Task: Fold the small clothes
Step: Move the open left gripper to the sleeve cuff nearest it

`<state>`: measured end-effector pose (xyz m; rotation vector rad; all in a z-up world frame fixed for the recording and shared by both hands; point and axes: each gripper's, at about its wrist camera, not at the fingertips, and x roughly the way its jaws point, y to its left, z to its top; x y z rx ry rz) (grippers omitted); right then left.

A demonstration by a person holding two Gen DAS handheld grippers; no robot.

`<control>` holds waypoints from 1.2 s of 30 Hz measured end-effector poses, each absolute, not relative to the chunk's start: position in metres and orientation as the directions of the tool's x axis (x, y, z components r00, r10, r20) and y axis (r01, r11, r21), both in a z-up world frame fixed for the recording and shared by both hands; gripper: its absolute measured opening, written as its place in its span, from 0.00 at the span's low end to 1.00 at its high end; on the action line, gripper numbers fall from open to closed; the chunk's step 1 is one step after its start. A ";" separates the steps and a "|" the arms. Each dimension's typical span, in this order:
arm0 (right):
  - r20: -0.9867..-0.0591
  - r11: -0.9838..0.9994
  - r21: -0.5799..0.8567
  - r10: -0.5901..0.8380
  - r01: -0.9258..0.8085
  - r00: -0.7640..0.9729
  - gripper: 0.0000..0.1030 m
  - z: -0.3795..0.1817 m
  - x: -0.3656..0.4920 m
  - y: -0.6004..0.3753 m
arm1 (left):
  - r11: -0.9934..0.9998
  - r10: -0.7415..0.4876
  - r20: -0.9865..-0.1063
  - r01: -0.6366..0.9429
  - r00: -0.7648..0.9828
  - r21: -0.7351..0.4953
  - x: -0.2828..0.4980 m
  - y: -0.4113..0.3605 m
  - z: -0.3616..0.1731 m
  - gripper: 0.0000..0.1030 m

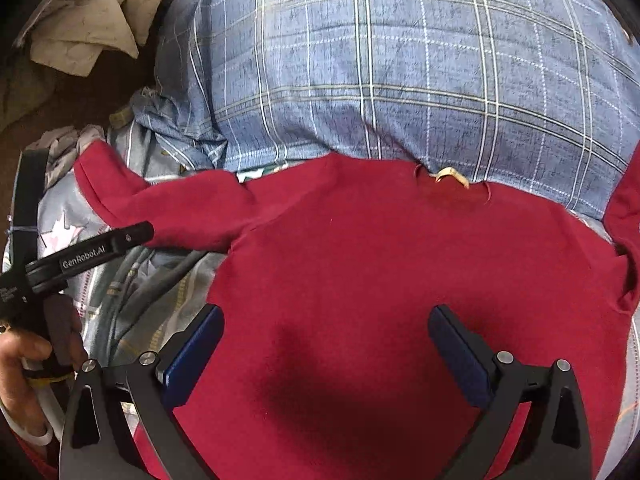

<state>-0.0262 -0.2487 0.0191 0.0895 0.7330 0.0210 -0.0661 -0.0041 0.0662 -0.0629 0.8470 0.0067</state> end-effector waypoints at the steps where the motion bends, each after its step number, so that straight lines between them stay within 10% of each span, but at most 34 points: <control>1: -0.668 0.997 0.082 0.049 0.008 0.743 0.99 0.018 -0.026 -0.247 | 0.998 -0.018 -0.749 -0.030 0.662 -0.051 -0.066 -0.005 0.066 0.93; 36: -0.697 0.991 0.126 0.123 -0.048 0.706 0.99 0.008 -0.007 -0.226 | 0.987 0.060 -0.751 -0.151 0.657 -0.054 -0.061 0.013 0.066 0.93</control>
